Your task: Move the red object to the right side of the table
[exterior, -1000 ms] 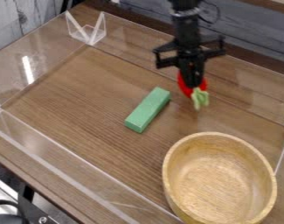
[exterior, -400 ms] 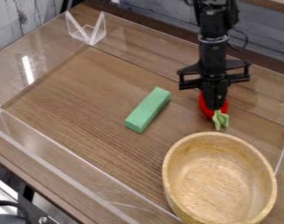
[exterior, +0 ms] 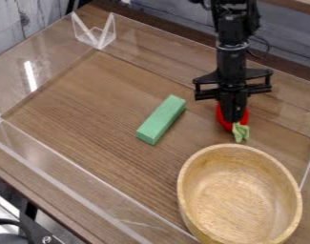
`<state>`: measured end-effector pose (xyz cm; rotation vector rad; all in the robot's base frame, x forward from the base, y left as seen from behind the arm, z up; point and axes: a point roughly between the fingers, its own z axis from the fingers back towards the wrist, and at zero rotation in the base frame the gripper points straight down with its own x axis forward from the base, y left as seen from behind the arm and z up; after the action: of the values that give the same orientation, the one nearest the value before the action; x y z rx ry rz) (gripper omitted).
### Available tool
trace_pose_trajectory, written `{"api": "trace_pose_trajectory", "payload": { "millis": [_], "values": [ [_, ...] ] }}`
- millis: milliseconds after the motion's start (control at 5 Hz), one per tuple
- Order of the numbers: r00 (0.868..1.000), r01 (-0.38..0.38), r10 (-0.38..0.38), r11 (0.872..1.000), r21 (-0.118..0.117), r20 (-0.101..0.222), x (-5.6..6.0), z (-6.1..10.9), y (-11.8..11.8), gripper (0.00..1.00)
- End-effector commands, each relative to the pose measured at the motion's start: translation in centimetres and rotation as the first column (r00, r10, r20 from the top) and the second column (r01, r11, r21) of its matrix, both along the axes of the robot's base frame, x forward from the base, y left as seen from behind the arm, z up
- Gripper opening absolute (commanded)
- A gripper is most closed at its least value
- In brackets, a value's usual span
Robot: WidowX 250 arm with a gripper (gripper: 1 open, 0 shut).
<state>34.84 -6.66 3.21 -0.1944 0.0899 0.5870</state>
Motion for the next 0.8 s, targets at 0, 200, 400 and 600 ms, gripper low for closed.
{"api": "trace_pose_trajectory", "payload": {
  "millis": [0, 200, 400, 600],
  "values": [
    [1.000, 0.026, -0.026, 1.000, 0.004, 0.017, 0.2, -0.1, -0.7, 0.00],
    [0.999, 0.032, -0.032, 0.999, 0.005, 0.014, 0.2, -0.5, -0.7, 0.00],
    [0.999, 0.038, -0.038, 0.999, 0.006, 0.012, 0.3, -1.0, -0.8, 0.00],
    [0.999, 0.044, -0.044, 0.999, 0.007, 0.009, 0.3, -1.4, -0.8, 0.00]
  ]
}}
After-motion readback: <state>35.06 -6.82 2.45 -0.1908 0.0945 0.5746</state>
